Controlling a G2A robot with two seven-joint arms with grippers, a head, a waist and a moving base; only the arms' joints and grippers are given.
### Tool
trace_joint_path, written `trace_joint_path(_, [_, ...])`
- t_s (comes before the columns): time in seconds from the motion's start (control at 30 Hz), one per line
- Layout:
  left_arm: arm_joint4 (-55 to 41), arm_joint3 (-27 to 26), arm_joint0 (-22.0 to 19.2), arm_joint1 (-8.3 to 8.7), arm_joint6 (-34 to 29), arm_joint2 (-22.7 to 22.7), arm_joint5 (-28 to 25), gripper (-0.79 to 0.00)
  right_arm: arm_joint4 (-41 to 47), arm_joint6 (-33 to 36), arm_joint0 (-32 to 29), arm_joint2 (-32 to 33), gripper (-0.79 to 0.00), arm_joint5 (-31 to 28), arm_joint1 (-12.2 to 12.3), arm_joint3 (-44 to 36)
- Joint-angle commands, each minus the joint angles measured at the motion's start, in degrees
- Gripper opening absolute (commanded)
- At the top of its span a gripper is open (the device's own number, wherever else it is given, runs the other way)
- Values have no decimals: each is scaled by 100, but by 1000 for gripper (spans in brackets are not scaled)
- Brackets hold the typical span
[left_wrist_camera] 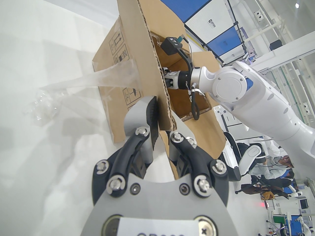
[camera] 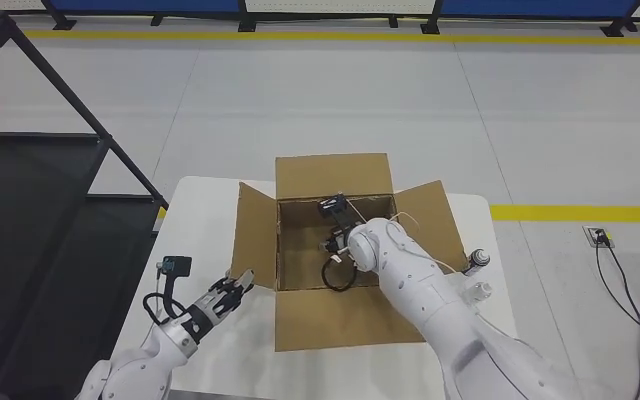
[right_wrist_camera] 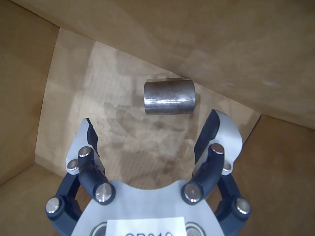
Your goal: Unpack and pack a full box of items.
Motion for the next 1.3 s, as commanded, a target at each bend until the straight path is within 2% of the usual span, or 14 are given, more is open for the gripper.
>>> trace_joint_path(0.0, [-4,-7,10,7,2,6,-6,-785,11,-88,22,2,0,15,-46,107])
trace_joint_path(0.33, [-97,-52,90,66,-205,-22,-190,-785,13,-459,58,10,0,-43,-236,524])
trace_joint_path(0.5, [-231,-94,166,101,-330,-102,-288,-785,-52,-576,77,5,0,-280,-274,626])
trace_joint_path(0.9, [-497,-173,284,180,-621,-182,-470,-785,-278,-729,64,-18,0,-258,-332,761])
trace_joint_path(0.93, [-514,-178,291,186,-630,-187,-476,-785,-290,-716,62,-19,-86,-255,-336,768])
trace_joint_path(1.03, [-556,-196,311,202,-650,-191,-488,-785,-318,-678,63,-14,-262,-279,-346,785])
trace_joint_path(1.13, [-571,-202,320,217,-650,-191,-475,-785,-355,-617,68,-15,-274,-347,-354,801])
trace_joint_path(1.2, [-564,-203,321,226,-641,-185,-466,-785,-387,-580,69,-20,-345,-415,-358,802])
trace_joint_path(1.27, [-551,-203,322,234,-609,-173,-452,-785,-397,-564,73,-13,-360,-463,-361,803])
